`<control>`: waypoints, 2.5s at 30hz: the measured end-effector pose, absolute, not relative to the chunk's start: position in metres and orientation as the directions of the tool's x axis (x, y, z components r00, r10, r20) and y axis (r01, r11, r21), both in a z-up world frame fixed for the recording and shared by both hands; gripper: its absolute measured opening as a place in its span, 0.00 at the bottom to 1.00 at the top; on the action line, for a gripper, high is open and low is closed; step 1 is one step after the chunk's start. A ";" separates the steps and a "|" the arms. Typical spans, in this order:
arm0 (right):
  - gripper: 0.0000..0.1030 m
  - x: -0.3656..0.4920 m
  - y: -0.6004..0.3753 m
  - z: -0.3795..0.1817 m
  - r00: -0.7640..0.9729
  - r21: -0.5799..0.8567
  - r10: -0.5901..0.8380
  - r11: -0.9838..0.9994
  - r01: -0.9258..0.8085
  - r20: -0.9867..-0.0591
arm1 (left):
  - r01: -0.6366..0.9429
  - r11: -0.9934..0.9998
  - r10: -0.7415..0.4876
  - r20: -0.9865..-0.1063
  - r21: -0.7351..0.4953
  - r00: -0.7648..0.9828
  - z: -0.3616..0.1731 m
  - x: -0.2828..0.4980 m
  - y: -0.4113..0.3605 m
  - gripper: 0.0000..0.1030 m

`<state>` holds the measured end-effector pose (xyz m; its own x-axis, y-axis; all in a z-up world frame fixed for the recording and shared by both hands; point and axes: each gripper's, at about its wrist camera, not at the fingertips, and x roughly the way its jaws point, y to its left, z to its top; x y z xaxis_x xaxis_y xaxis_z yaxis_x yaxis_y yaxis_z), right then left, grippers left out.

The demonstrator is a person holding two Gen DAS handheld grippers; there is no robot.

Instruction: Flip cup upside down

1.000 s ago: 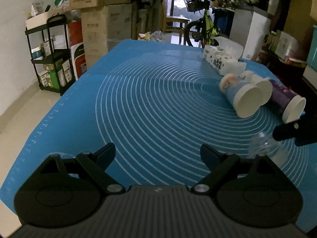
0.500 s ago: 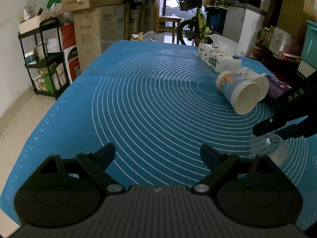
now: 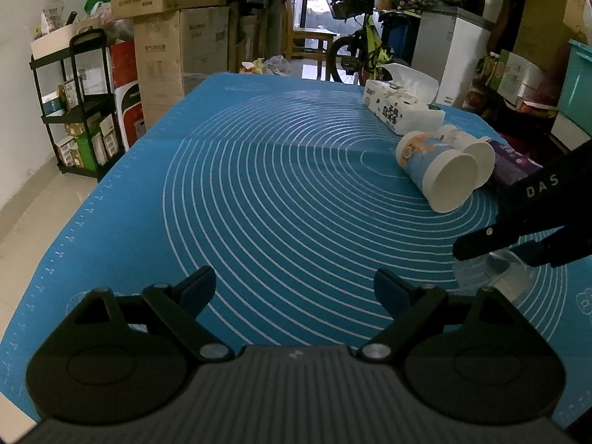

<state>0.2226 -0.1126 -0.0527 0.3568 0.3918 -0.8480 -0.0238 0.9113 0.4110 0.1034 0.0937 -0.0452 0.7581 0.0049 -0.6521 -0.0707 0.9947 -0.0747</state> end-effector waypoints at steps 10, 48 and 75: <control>0.47 0.184 -0.111 -0.045 0.780 0.164 0.203 0.978 -0.129 -0.592 | -0.079 0.996 0.032 -0.620 -0.049 0.784 -0.042 0.099 0.085 0.89; 0.89 0.041 -0.156 -0.039 0.849 0.016 0.165 0.983 -0.181 -0.502 | 0.054 0.998 -0.063 -0.585 -0.033 0.808 -0.026 0.025 0.022 0.89; 0.90 -0.007 -0.197 -0.045 0.815 0.030 0.149 0.987 -0.159 -0.560 | 0.104 0.995 -0.084 -0.620 -0.004 0.780 -0.033 -0.012 -0.011 0.89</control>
